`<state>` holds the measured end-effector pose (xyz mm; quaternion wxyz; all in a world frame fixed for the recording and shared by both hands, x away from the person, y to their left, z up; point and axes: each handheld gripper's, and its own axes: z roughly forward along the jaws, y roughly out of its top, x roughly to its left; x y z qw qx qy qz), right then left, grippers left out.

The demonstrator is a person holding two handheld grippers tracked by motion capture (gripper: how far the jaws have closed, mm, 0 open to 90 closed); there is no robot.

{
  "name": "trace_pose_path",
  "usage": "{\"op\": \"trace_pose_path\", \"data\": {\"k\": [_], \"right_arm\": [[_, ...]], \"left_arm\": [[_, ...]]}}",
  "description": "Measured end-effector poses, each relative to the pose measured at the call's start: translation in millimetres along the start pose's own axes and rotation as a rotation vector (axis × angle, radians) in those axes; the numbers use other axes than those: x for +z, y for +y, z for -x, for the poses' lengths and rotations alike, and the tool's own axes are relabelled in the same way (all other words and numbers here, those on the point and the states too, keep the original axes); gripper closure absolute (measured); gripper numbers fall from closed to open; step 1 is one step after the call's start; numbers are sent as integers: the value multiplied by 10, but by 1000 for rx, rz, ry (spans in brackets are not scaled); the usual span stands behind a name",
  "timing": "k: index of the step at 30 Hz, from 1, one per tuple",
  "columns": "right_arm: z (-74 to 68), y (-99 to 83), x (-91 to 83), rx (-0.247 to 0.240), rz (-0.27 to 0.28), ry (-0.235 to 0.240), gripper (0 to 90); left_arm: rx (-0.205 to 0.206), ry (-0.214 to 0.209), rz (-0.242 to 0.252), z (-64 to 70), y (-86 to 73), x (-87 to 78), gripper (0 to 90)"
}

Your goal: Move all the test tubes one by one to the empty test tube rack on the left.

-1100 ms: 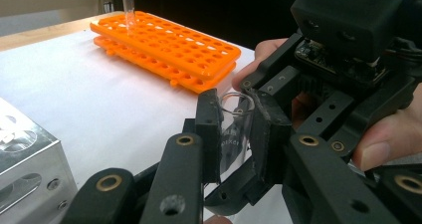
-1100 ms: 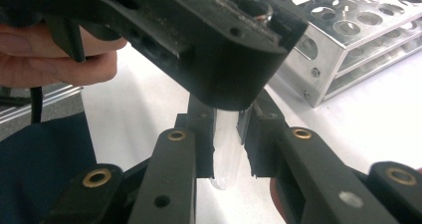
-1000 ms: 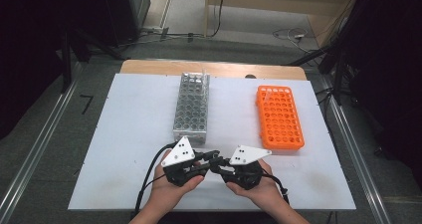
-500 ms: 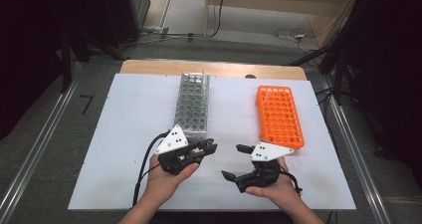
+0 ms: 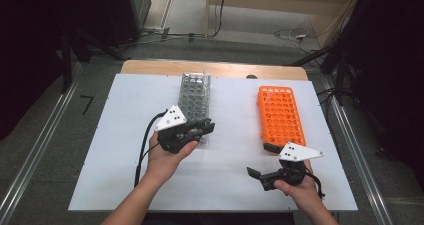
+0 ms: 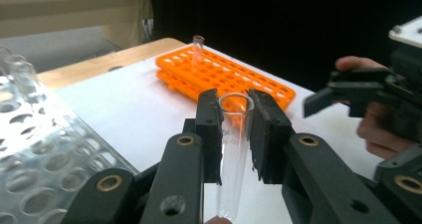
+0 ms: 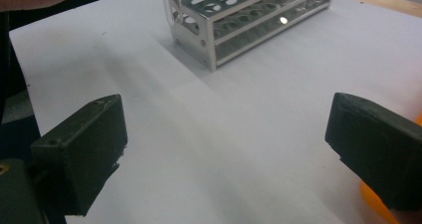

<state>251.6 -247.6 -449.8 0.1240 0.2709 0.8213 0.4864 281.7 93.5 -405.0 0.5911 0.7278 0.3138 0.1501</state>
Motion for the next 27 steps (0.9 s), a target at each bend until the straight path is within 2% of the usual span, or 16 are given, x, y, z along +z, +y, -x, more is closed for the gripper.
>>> {"op": "trace_pose_path", "data": {"k": [10,12,16,23,26,27], "right_arm": [[311,-141,-209,64,11,-84,18],[359,-160,-225,73,8,-94,18],[448,-200,-248,84,5,-107,18],[511,-232,-251,96,3,-120,20],[512,-236,-247,100,4,-121,20],[513,-236,-247,101,3,-121,21]], "left_arm": [[-23,59,10,-317,151,137,762],[-52,58,27,-387,184,154,763],[-64,76,32,-491,243,198,762],[-59,137,24,-700,306,317,762],[-97,132,40,-792,331,368,762],[-97,141,39,-817,341,391,762]]}}
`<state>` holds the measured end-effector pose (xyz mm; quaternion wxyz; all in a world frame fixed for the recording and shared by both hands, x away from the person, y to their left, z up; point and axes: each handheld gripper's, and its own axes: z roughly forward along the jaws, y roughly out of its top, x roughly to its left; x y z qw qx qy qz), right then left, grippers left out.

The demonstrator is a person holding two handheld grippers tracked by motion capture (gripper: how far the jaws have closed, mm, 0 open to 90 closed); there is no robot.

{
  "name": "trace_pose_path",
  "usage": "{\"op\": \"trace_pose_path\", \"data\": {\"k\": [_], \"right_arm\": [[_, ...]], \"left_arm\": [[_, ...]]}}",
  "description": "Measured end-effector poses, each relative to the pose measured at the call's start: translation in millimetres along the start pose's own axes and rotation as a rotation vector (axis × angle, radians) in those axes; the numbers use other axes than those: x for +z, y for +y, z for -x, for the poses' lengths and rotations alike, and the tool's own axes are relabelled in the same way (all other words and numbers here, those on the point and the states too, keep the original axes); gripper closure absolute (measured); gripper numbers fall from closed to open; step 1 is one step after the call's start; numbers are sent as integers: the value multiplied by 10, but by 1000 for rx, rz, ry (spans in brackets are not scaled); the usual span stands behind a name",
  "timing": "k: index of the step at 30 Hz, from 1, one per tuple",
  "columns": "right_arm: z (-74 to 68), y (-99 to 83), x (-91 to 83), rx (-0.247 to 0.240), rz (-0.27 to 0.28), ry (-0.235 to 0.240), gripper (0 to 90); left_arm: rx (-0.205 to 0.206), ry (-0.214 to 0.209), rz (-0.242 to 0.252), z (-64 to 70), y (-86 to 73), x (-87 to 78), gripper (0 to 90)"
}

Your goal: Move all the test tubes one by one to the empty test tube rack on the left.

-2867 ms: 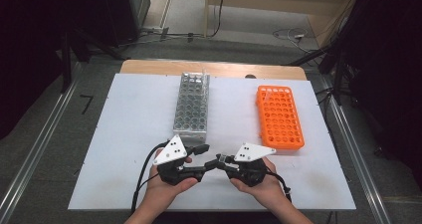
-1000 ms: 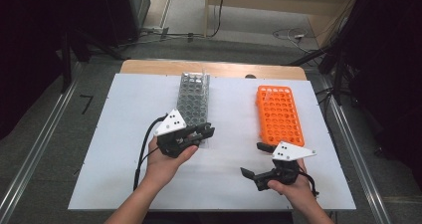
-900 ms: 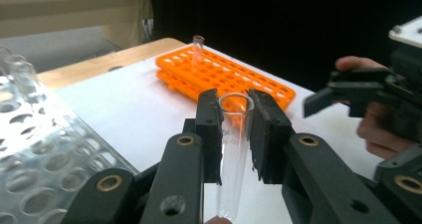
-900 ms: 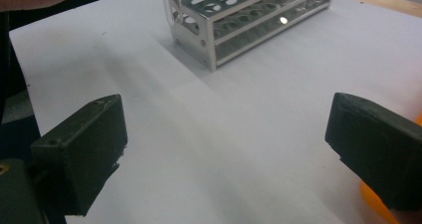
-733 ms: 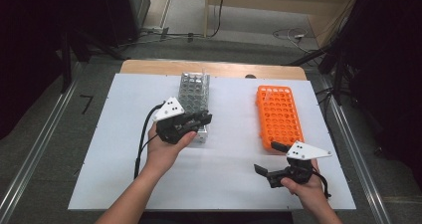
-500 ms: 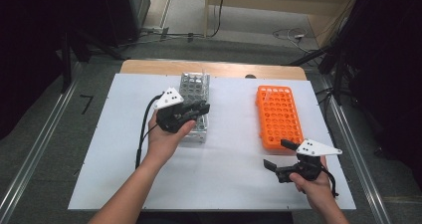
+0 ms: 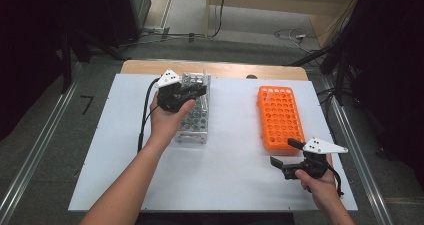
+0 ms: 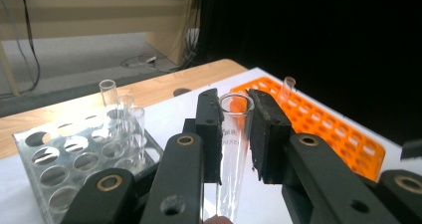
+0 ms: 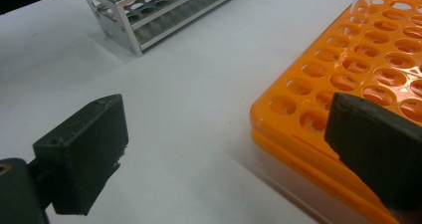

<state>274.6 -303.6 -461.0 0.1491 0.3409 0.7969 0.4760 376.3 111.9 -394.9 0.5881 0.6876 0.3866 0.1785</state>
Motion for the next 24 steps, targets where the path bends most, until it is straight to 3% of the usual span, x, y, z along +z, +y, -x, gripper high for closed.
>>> {"op": "trace_pose_path", "data": {"k": [12,18,24], "right_arm": [[9,-5,8,-3,2,-3,23],[11,-7,8,-3,3,1,23],[15,-8,10,-1,7,3,24]], "left_arm": [[13,132,5,-246,91,336,762],[-4,158,19,-331,89,460,762],[14,184,-12,-344,35,581,762]]}}
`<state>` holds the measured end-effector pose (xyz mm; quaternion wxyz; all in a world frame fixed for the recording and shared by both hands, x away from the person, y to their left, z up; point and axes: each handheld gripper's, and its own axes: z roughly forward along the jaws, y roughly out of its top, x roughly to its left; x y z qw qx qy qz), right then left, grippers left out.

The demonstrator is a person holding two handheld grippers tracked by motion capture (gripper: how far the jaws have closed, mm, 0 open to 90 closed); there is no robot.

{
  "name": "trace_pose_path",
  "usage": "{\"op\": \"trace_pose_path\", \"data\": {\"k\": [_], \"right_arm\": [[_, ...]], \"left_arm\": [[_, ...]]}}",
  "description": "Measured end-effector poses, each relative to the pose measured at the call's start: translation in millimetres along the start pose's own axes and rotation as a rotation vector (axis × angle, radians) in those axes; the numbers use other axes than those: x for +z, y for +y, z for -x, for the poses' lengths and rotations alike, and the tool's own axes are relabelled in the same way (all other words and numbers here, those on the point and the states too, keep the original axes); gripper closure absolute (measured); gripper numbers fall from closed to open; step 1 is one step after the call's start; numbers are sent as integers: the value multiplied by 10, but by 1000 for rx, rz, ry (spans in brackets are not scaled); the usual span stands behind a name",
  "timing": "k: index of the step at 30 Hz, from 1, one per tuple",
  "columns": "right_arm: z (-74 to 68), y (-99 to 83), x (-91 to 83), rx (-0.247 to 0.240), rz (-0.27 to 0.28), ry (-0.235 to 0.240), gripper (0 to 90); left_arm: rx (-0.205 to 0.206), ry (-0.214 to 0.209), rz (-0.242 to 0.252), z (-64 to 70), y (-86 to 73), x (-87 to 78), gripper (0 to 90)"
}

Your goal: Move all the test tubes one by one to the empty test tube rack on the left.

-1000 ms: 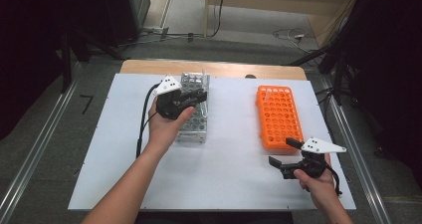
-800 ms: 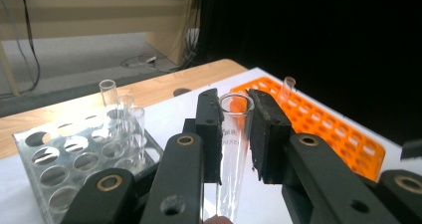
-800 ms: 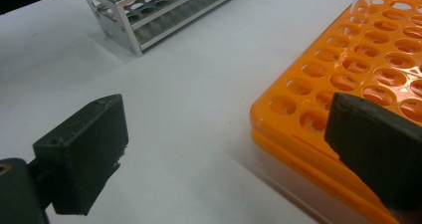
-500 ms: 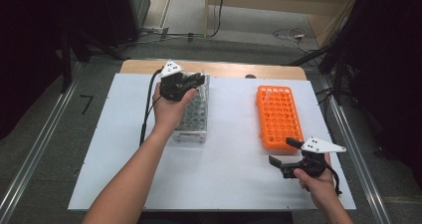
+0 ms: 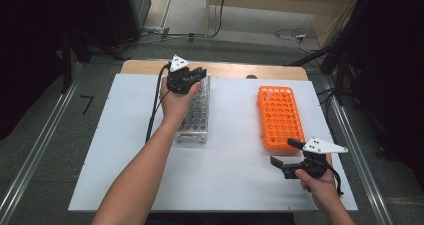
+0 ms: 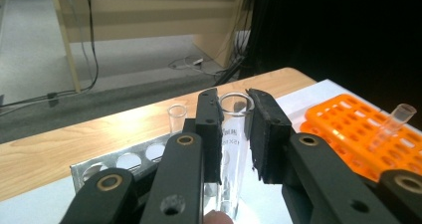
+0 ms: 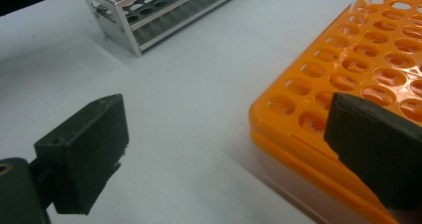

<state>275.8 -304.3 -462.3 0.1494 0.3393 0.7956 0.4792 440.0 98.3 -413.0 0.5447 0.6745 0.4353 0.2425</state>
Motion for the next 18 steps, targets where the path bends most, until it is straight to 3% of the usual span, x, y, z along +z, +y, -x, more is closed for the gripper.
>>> {"op": "trace_pose_path", "data": {"k": [8,14,18], "right_arm": [[1,0,-5,2,0,-4,24],[-1,0,-4,5,0,-6,24],[0,1,-2,5,1,-5,24]], "left_arm": [[31,3,-100,52,-97,112,761],[24,10,-125,48,-94,96,756],[27,-9,-140,62,-93,78,699]]}}
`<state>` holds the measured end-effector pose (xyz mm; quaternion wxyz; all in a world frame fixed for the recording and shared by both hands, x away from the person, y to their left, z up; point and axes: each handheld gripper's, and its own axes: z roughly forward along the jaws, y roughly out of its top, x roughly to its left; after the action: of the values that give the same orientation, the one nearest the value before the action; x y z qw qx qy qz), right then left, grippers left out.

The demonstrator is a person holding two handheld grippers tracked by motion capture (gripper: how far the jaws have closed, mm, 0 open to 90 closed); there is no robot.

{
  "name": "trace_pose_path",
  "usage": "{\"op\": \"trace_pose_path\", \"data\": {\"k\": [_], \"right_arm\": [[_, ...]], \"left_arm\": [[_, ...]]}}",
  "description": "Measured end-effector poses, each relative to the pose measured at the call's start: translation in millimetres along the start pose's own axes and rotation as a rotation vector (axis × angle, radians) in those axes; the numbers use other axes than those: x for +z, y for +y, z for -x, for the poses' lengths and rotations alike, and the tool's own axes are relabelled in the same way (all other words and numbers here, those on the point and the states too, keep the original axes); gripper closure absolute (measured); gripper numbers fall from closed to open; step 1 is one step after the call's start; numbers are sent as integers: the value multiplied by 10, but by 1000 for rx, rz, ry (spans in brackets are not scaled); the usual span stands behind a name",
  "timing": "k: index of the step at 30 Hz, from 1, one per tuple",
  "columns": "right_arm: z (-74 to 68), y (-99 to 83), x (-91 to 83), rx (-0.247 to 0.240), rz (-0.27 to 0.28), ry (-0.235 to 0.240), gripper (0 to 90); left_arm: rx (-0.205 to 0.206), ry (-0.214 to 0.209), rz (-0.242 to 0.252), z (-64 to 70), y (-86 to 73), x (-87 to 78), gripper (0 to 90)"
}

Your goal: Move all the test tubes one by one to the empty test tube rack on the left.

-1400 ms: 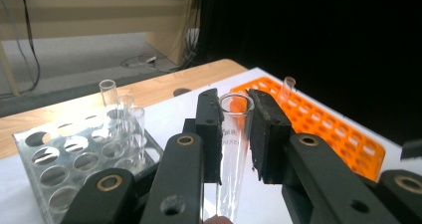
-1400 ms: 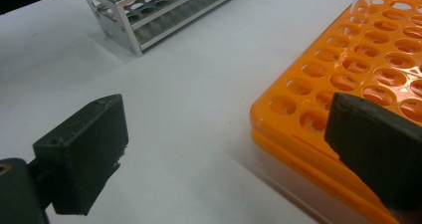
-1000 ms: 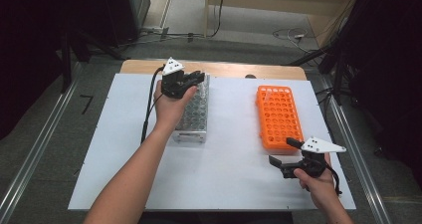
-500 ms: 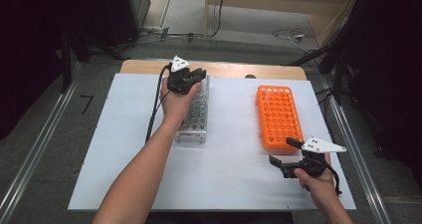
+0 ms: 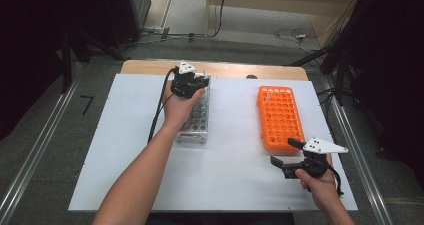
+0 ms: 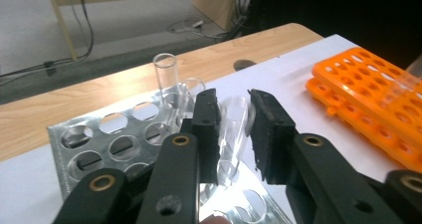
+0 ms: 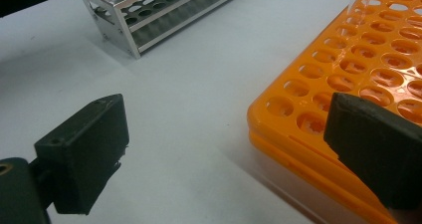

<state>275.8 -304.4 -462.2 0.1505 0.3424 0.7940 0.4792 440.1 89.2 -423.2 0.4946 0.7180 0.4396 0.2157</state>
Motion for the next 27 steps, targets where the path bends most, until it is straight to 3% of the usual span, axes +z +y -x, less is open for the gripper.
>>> {"op": "trace_pose_path", "data": {"k": [7,14,19,24,27], "right_arm": [[-2,1,9,1,2,-1,24],[15,16,11,10,6,-11,25],[5,49,16,9,10,-24,26],[12,79,28,13,15,-37,25],[28,102,37,23,16,-46,26]], "left_arm": [[-24,-43,25,39,24,-104,537],[-26,-109,30,100,23,-317,186],[-22,-131,35,149,-44,-514,24],[-35,-160,44,183,-172,-697,0],[-21,-160,38,223,-266,-801,0]]}}
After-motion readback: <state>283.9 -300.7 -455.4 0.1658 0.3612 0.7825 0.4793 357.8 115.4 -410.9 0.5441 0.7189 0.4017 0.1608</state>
